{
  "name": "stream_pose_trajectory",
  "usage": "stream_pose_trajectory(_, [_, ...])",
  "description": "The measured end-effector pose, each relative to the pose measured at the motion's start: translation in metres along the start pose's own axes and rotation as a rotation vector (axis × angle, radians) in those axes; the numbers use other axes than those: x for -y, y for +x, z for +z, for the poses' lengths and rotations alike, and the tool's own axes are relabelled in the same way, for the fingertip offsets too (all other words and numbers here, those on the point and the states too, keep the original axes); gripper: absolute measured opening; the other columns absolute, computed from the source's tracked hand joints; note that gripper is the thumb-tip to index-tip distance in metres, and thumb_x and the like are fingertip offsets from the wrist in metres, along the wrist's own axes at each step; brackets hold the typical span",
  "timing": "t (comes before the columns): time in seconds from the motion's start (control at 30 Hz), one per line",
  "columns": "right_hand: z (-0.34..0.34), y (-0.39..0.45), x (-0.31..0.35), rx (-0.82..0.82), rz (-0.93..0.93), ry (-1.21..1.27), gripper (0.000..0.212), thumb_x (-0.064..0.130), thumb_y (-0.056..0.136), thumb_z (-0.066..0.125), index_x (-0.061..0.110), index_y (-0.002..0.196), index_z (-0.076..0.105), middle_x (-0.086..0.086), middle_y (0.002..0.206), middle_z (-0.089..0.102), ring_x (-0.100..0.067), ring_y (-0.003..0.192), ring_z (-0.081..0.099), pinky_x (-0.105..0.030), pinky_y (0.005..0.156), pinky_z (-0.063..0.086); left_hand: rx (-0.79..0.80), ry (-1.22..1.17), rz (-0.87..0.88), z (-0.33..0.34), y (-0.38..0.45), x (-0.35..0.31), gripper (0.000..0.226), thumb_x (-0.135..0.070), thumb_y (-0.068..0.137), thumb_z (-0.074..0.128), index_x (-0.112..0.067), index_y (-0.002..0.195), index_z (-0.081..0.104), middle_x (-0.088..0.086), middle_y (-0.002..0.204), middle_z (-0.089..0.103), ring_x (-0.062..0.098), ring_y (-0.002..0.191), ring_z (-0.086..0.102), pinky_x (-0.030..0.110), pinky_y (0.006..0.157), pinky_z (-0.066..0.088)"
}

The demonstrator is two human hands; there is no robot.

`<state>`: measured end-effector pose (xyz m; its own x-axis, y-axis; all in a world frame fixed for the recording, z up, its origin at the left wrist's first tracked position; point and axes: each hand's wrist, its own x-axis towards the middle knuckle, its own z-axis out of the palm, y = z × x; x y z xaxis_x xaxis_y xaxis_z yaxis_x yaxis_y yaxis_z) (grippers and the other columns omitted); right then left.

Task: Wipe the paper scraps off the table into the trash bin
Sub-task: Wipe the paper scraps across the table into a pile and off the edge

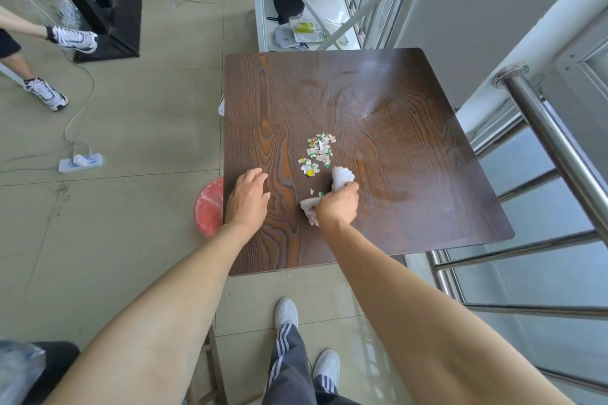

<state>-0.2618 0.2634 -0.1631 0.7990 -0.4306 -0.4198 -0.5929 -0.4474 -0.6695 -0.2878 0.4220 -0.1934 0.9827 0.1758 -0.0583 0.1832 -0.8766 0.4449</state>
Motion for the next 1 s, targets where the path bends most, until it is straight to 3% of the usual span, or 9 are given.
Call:
stream_pose_trajectory(0.23, [0.035,0.016,0.049,0.013,0.158,0.229,0.042,0.001,0.09,0.053,0.004,0.128,0.036,-0.019,0.134,0.047,-0.039,0.119,0.053,-0.043,0.097,0.042,-0.044,0.017,0.017,-0.001,-0.001,0.005,0.041,-0.017,0.089,0.06,-0.01,0.129,0.054,0.0,0.137,0.049,0.02,0.127,0.044,0.035,0.101,0.044])
stream_pose_trajectory(0.47, [0.06,0.035,0.085,0.074,0.15,0.363,0.044,-0.001,0.089,0.051,0.004,0.13,0.035,-0.019,0.136,0.044,-0.037,0.123,0.05,-0.041,0.1,0.041,-0.017,0.057,0.006,-0.003,0.001,0.004,0.043,-0.022,0.09,0.059,-0.013,0.131,0.052,-0.004,0.139,0.047,0.018,0.128,0.043,0.035,0.101,0.043])
stream_pose_trajectory(0.6, [0.064,0.049,0.091,0.159,0.153,0.418,0.046,0.003,0.088,0.049,0.006,0.132,0.035,-0.021,0.134,0.05,-0.037,0.119,0.053,-0.048,0.101,0.046,0.001,0.096,0.037,-0.008,0.001,0.007,0.043,-0.025,0.089,0.059,-0.014,0.13,0.052,-0.004,0.137,0.048,0.018,0.127,0.045,0.037,0.097,0.047])
stream_pose_trajectory(0.8, [0.017,0.072,0.081,-0.064,0.001,0.245,0.038,0.017,0.09,0.051,0.003,0.126,0.048,-0.021,0.124,0.06,-0.037,0.113,0.059,-0.041,0.097,0.046,0.048,0.104,0.104,-0.016,0.01,0.013,0.041,-0.028,0.086,0.064,-0.011,0.122,0.057,0.0,0.13,0.052,0.021,0.121,0.048,0.041,0.095,0.049])
stream_pose_trajectory(0.9, [-0.011,0.092,0.076,-0.172,-0.087,0.074,0.04,0.015,0.092,0.047,0.003,0.13,0.046,-0.022,0.13,0.052,-0.039,0.114,0.056,-0.04,0.096,0.042,0.04,0.09,0.094,-0.021,0.017,0.012,0.045,-0.03,0.089,0.06,-0.011,0.129,0.053,0.0,0.138,0.047,0.02,0.13,0.043,0.041,0.105,0.041])
stream_pose_trajectory(1.0, [-0.021,0.113,0.074,-0.149,-0.063,-0.039,0.041,0.013,0.094,0.044,0.005,0.135,0.043,-0.021,0.137,0.041,-0.04,0.112,0.056,-0.039,0.099,0.041,0.025,0.095,0.045,-0.023,0.024,0.011,0.049,-0.032,0.093,0.054,-0.014,0.137,0.046,-0.003,0.149,0.037,0.015,0.139,0.032,0.038,0.109,0.033])
